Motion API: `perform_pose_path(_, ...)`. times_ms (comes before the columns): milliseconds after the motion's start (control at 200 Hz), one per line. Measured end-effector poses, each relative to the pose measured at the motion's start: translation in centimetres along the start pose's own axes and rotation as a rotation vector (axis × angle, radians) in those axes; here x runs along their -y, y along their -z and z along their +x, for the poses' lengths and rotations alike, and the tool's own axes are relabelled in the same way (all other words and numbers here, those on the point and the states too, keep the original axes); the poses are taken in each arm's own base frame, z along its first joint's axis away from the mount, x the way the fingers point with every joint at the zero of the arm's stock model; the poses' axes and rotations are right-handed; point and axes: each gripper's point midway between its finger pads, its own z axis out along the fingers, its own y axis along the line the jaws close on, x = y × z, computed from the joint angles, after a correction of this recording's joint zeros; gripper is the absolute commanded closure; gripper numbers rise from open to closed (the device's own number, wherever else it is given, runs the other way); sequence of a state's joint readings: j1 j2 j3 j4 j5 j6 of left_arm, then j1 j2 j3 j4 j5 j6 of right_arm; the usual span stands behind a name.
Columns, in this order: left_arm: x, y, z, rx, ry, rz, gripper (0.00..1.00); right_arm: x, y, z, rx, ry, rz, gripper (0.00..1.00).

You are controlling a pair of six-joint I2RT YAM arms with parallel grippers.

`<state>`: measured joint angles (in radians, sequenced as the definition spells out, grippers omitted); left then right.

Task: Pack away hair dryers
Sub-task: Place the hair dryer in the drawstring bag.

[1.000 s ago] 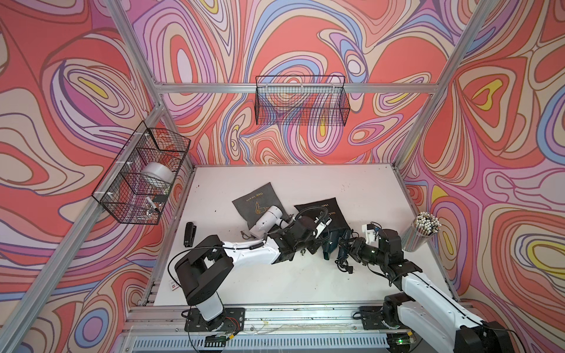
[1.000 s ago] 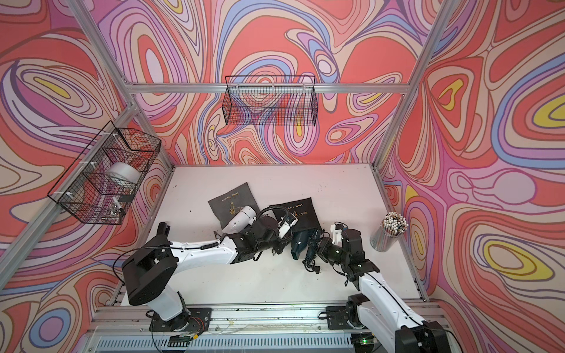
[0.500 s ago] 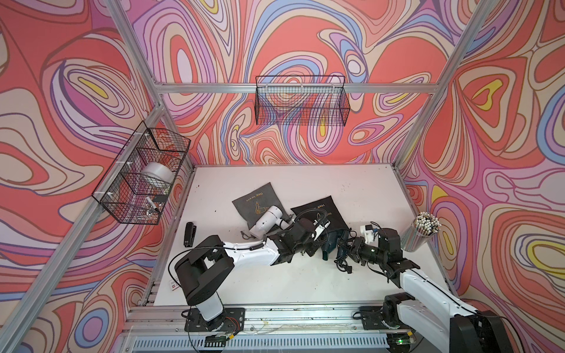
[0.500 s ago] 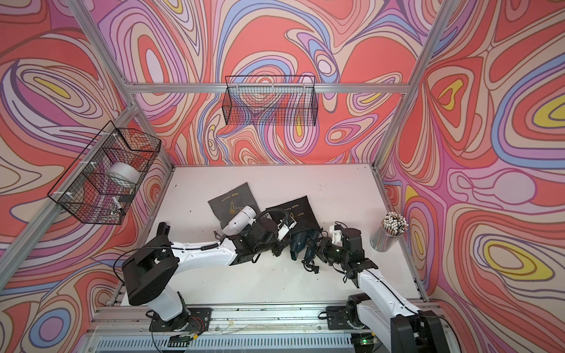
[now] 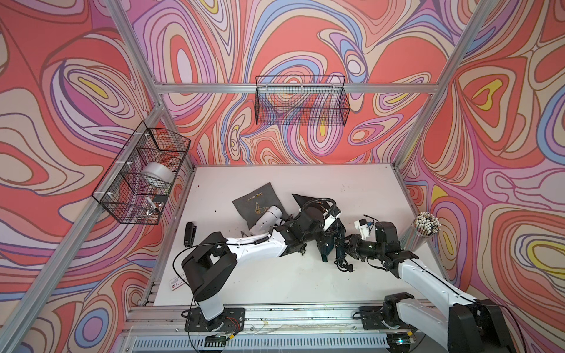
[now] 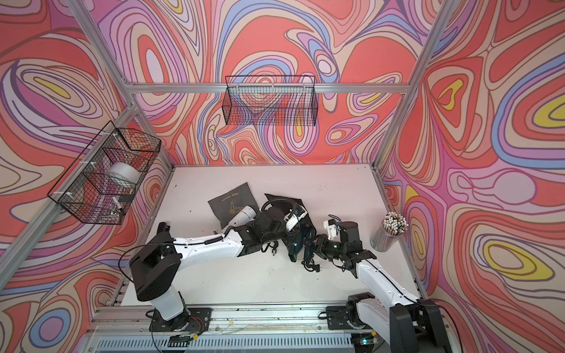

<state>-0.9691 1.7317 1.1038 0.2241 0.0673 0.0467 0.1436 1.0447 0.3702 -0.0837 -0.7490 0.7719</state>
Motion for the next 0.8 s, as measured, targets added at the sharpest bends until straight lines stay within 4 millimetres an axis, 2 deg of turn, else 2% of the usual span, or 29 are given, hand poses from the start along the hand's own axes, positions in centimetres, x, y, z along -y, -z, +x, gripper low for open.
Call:
perform_pose_path(180,0.6,0.0,0.1,0.009,-0.006,0.036,1.0,-0.6,-0.1,-0.7,0.028,0.001,-0.029,1.0)
perform_pose_path(371,0.9,1.0,2.3,-0.008,-0.006,0.044,1.0,-0.4,-0.5,-1.0,0.053,-0.029,-0.059,1.0)
perform_pose_path(571,0.4,2.4,3.3,-0.012,-0.004,0.008,1.0,-0.4,-0.5,-1.0,0.063,-0.058,-0.09,1.0)
perform_pose_path(801,-0.5,3.0,3.2,-0.004,0.006,-0.044,1.0,-0.6,0.3,-1.1,0.098,-0.075,-0.119,1.0)
